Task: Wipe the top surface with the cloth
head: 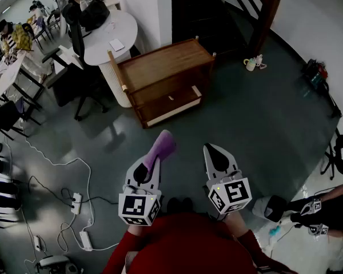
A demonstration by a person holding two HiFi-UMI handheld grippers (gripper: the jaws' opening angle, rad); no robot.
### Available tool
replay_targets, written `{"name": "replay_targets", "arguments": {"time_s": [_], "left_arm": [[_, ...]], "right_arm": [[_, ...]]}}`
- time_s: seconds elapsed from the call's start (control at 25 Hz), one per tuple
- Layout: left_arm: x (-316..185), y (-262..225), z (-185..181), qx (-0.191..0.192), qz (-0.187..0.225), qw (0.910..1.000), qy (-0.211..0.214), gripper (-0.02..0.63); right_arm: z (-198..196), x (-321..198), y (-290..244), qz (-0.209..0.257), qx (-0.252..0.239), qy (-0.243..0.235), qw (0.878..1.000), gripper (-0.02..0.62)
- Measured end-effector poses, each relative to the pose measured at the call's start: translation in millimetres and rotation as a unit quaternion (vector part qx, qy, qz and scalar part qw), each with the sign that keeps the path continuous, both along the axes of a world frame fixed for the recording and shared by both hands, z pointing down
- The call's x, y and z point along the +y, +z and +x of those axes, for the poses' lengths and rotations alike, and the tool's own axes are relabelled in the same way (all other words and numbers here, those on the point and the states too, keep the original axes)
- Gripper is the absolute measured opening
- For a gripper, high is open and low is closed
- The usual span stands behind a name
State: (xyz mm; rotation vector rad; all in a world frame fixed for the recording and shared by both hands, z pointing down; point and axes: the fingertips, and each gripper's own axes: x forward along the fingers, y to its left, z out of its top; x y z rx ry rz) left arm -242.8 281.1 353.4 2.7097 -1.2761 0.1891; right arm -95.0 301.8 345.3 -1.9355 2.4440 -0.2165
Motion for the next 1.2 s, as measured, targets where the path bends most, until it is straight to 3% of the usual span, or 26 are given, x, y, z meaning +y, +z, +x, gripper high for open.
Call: {"name": "replay_targets", "arguments": {"time_s": [0.84, 1.2], "left_arm": [[-1, 5, -7, 0.001, -0.014, 0.9999, -0.010, 0.064], [-18, 17, -12, -0.002, -0.024, 0.9997, 0.000, 0.064]], "right_arm": [[-2, -3, -1, 0.001, -0.015, -0.008, 1.000, 0.012], [12, -9, 8, -0.019, -0.015, 0.029, 0.999, 0.012]]}}
